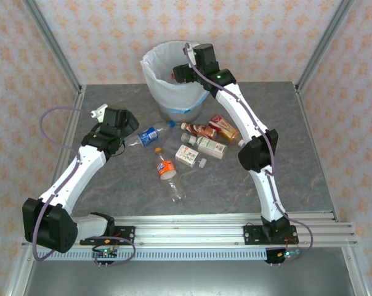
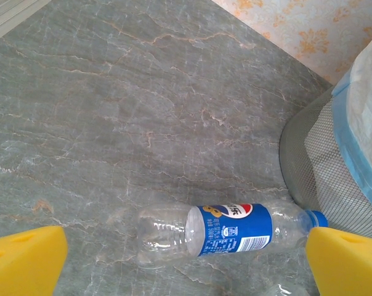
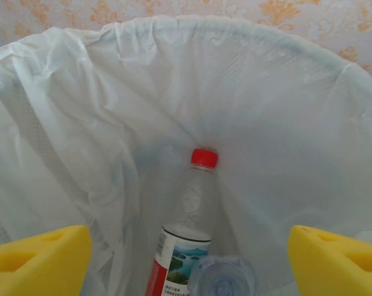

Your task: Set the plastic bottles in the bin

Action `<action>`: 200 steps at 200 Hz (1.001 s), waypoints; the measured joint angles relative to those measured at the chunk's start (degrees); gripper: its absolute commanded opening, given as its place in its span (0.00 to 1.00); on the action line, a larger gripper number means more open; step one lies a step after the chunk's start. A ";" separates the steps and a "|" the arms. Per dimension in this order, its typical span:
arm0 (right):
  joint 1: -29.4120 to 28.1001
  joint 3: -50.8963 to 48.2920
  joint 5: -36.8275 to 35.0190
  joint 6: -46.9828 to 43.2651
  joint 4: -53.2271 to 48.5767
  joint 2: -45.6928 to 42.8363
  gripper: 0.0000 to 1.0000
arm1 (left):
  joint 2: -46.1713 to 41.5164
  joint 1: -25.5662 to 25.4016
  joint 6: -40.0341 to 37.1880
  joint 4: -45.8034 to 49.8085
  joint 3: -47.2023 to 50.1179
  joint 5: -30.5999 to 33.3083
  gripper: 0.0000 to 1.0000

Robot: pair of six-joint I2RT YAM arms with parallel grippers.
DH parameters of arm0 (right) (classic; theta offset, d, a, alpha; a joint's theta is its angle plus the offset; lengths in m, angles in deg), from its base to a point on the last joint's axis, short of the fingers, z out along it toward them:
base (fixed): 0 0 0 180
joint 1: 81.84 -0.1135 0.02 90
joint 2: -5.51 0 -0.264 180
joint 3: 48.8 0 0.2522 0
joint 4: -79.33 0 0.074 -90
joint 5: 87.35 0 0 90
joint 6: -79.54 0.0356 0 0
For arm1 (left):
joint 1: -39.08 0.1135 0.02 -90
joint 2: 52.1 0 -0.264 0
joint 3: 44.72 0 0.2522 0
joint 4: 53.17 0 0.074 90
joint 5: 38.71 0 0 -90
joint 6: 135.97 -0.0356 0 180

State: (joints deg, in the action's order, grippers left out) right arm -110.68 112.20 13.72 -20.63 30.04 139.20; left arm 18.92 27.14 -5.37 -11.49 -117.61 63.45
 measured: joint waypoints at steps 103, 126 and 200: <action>0.00 0.52 2.32 -1.20 -3.78 -0.90 0.91 | 2.19 0.00 -1.60 -0.07 1.14 -2.60 1.00; 0.00 0.46 2.32 -2.43 -4.66 -1.44 0.92 | 3.41 0.00 -3.52 -0.04 1.11 -3.50 1.00; 0.00 -7.65 3.93 -3.54 -4.13 -13.99 0.99 | 5.29 0.13 -11.06 -1.60 1.09 -9.46 1.00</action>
State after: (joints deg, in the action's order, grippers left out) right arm -110.68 104.55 17.66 -24.17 25.91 125.21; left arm 24.21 27.27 -16.43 -13.08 -116.52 53.98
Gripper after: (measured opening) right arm 0.989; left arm 0.999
